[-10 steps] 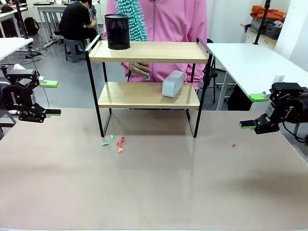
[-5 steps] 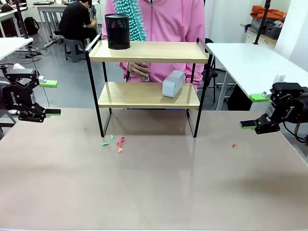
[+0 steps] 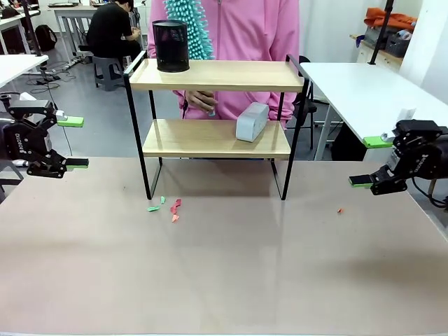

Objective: Clean the shelf.
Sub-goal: Hand the Duster back to the human.

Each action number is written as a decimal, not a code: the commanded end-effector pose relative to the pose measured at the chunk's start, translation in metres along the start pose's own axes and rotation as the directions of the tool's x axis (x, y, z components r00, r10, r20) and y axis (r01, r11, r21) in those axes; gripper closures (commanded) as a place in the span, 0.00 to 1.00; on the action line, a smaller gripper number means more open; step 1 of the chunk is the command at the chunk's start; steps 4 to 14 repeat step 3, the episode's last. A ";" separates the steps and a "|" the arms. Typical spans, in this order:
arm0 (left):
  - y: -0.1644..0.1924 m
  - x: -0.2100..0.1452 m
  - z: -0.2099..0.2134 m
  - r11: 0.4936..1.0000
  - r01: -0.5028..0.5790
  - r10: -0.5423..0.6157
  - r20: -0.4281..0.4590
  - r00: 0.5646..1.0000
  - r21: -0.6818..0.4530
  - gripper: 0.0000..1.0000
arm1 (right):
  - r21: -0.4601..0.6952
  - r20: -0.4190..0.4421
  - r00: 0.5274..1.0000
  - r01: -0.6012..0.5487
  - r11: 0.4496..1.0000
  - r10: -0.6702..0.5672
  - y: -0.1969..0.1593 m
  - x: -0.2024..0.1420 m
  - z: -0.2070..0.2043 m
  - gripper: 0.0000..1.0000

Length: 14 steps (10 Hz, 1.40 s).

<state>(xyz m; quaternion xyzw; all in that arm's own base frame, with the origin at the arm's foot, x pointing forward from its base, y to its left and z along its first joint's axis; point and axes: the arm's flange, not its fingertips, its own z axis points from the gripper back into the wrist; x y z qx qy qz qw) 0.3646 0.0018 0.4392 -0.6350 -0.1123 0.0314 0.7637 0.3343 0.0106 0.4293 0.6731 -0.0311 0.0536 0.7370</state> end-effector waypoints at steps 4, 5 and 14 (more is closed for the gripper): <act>-0.004 -0.002 0.003 1.000 -0.014 0.014 -0.002 1.000 -0.011 0.00 | -0.005 -0.004 1.000 -0.007 1.000 0.007 0.002 -0.002 0.002 0.00; -0.004 -0.002 0.003 1.000 -0.014 0.014 -0.002 1.000 -0.011 0.00 | -0.005 -0.004 1.000 -0.007 1.000 0.007 0.002 -0.002 0.002 0.00; -0.004 -0.002 0.003 1.000 -0.014 0.014 -0.002 1.000 -0.011 0.00 | -0.005 -0.004 1.000 -0.007 1.000 0.007 0.002 -0.002 0.002 0.00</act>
